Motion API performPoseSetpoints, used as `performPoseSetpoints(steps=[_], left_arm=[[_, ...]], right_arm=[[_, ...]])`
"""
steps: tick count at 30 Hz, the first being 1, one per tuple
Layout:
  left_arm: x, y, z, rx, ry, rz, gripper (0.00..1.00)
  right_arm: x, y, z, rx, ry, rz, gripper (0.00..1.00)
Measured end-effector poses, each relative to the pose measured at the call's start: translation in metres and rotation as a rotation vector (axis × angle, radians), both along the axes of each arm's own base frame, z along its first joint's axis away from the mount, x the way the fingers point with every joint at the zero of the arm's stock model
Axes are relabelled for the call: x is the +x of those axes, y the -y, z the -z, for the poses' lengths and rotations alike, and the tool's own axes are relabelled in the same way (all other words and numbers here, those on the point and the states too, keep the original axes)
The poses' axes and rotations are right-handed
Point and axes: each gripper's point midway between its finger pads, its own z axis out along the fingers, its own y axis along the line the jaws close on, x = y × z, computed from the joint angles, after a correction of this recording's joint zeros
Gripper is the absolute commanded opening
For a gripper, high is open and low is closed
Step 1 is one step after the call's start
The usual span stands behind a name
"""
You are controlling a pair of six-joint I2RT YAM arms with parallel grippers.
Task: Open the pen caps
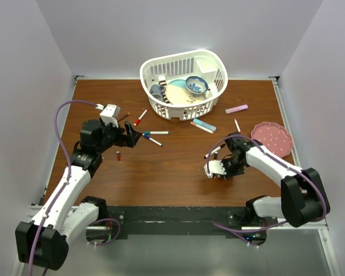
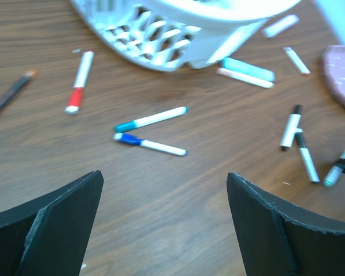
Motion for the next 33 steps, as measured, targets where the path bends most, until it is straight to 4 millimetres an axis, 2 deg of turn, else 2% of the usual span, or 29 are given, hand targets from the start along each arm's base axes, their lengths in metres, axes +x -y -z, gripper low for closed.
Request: performPoseSetpoints(steps=[2,4,6,9,11,14,17,21,23,24,29,33], left_arm=[[-0.003,0.011,-0.002,-0.044,0.009,0.051,0.95],[-0.008,0.021,-0.005,-0.102,0.022,0.101,0.95],[-0.014,0.031,-0.007,-0.167,0.030,0.142,0.95],[-0.027,0.053,-0.012,-0.271,0.045,0.209,0.95],[-0.039,0.077,-0.019,-0.313,0.050,0.277,0.95],[-0.059,0.120,-0.032,-0.370,0.067,0.397,0.95],[-0.067,0.155,-0.033,-0.424,0.047,0.440,0.94],[-0.063,0.192,-0.020,-0.463,-0.017,0.398,0.87],[-0.058,0.214,-0.013,-0.474,-0.053,0.357,0.86],[-0.056,0.223,-0.010,-0.477,-0.067,0.337,0.82],[-0.045,0.260,-0.004,-0.493,-0.103,0.258,0.74],[-0.034,0.283,-0.006,-0.511,-0.111,0.226,0.68]], right_arm=[[-0.003,0.002,-0.012,0.033,-0.023,0.073,0.00],[0.009,0.000,-0.038,0.114,-0.002,0.179,0.00],[0.030,-0.006,-0.072,0.222,0.051,0.279,0.00],[0.046,-0.027,-0.111,0.404,0.071,0.394,0.00],[0.043,-0.046,-0.123,0.539,-0.002,0.496,0.00],[0.047,-0.070,-0.135,0.714,-0.143,0.696,0.00],[0.072,-0.086,-0.146,0.900,-0.282,0.940,0.00],[0.102,-0.096,-0.154,1.057,-0.431,1.228,0.00],[0.112,-0.100,-0.158,1.122,-0.513,1.357,0.00],[0.115,-0.101,-0.160,1.148,-0.549,1.418,0.00],[0.121,-0.104,-0.164,1.240,-0.693,1.630,0.00],[0.121,-0.106,-0.174,1.299,-0.749,1.677,0.00]])
